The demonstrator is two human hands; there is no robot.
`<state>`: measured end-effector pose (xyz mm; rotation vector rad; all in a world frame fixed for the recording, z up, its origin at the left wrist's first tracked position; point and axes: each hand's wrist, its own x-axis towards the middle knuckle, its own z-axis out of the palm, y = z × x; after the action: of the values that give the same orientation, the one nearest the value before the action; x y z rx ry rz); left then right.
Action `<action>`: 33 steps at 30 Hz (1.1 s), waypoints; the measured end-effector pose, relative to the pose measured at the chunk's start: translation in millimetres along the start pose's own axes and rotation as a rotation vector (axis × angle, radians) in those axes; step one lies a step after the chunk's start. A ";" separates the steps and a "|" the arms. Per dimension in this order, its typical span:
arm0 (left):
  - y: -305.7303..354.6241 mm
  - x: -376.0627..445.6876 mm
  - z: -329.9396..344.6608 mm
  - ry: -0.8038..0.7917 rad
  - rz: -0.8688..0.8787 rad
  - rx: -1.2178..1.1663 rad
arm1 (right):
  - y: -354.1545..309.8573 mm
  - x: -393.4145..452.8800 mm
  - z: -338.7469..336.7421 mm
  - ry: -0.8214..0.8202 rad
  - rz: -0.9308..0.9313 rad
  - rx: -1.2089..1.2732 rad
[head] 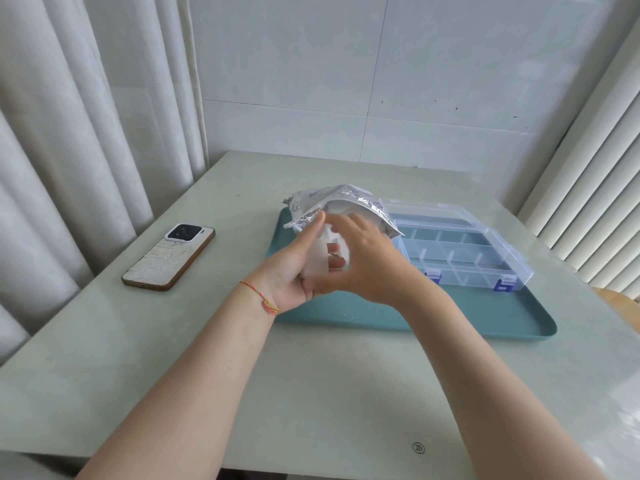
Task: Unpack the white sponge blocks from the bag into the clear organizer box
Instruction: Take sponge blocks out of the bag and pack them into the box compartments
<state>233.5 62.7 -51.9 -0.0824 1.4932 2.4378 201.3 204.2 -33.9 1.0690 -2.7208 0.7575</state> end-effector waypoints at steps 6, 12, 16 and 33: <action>2.1 -1.9 -1.3 0.242 0.068 0.138 | 17.9 4.7 -17.6 0.243 0.167 -0.057; -0.7 -1.1 -2.5 0.271 0.130 0.178 | 7.2 24.0 -2.8 0.116 0.165 -0.526; -2.9 2.7 -8.3 0.347 0.172 0.145 | 10.0 24.8 8.6 0.125 0.248 -0.732; -3.7 5.6 -3.1 0.295 0.113 -0.020 | 20.9 6.2 -3.5 0.413 0.266 -0.139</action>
<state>228.8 62.7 -57.6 -0.3867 1.6311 2.6217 182.5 215.2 -37.7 0.4623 -2.5292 0.7161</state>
